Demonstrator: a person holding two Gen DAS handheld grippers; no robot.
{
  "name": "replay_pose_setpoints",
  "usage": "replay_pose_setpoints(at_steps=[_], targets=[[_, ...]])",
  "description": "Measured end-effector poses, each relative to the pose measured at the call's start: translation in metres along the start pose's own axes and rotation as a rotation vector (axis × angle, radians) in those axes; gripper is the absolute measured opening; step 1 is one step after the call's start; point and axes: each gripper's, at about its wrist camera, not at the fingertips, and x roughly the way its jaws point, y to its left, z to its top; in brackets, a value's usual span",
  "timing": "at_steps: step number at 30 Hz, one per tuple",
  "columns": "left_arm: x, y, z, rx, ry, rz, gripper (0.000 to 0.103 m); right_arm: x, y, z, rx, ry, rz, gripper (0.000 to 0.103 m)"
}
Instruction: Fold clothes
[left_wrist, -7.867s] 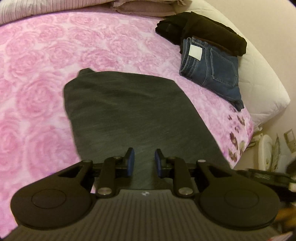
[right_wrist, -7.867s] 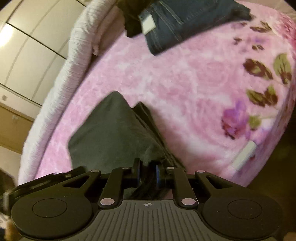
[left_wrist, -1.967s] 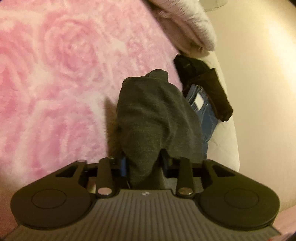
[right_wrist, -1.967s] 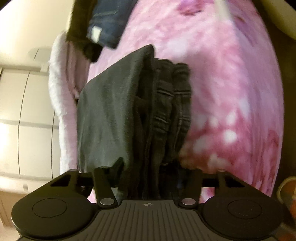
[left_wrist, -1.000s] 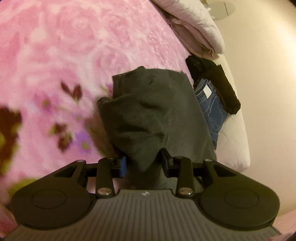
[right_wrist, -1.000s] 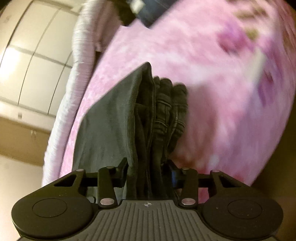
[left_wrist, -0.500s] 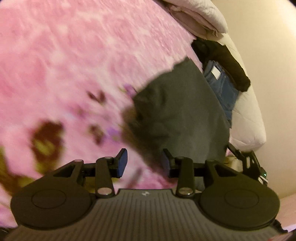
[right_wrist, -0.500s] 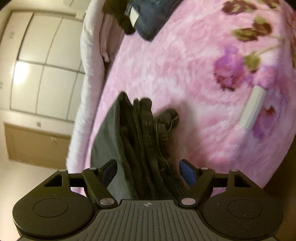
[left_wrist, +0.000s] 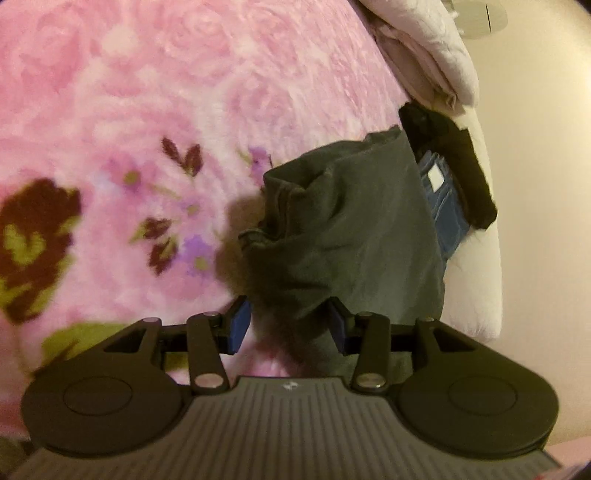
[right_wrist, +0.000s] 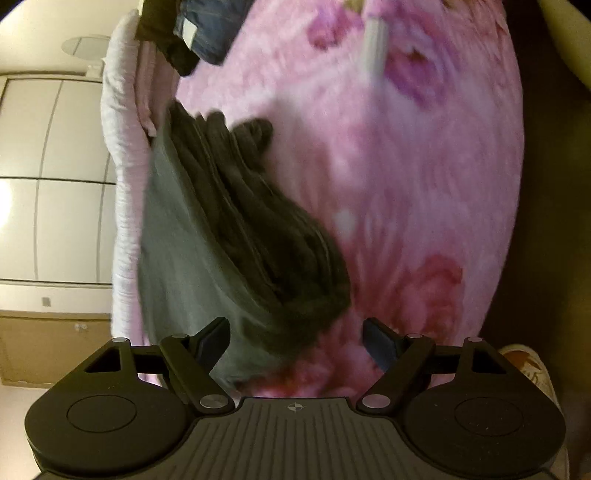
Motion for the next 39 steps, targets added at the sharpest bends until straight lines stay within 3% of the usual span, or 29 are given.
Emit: replay_pose_setpoints(at_steps=[2, 4, 6, 8, 10, 12, 14, 18, 22, 25, 30, 34, 39], targets=[[0.006, -0.003, 0.004, 0.025, -0.013, -0.015, 0.038, 0.006, -0.005, -0.004, 0.05, -0.035, 0.033, 0.08], [0.009, -0.007, 0.008, 0.069, -0.017, -0.026, 0.033, 0.009, -0.003, -0.003, 0.078, -0.086, 0.055, 0.06], [0.005, -0.006, 0.011, 0.096, 0.015, -0.037, 0.031, 0.004, 0.008, -0.001, 0.018, -0.099, 0.042, 0.052], [0.002, -0.004, 0.015, 0.121, 0.048, -0.041, 0.032, 0.001, 0.008, 0.005, 0.003, -0.077, 0.037, 0.05], [-0.004, 0.001, 0.019, 0.149, 0.079, -0.004, 0.038, 0.0, 0.004, 0.013, 0.005, -0.041, 0.036, 0.054], [-0.015, -0.005, 0.024, 0.216, 0.101, 0.032, 0.038, -0.006, 0.006, 0.021, -0.013, -0.005, 0.0, 0.071], [-0.027, -0.014, 0.03, 0.286, 0.099, 0.075, 0.037, -0.023, 0.019, 0.029, -0.101, -0.017, -0.035, 0.078], [-0.044, -0.033, 0.053, 0.388, 0.101, 0.099, 0.037, -0.055, 0.04, 0.055, -0.212, -0.049, -0.022, 0.078], [-0.038, -0.063, 0.09, 0.516, 0.141, 0.074, 0.037, -0.047, 0.053, 0.078, -0.268, 0.0, -0.038, 0.078], [-0.023, -0.083, 0.112, 0.599, 0.221, 0.058, 0.039, -0.034, 0.059, 0.077, -0.292, 0.021, -0.044, 0.079], [-0.013, -0.1, 0.117, 0.716, 0.306, 0.12, 0.039, -0.019, 0.064, 0.068, -0.324, 0.039, -0.079, 0.079], [-0.01, -0.097, 0.119, 0.668, 0.337, 0.088, 0.042, -0.007, 0.067, 0.067, -0.353, 0.068, -0.118, 0.079], [0.019, -0.088, 0.139, 0.554, 0.383, -0.04, 0.044, 0.011, 0.068, 0.076, -0.358, 0.043, -0.147, 0.079]])
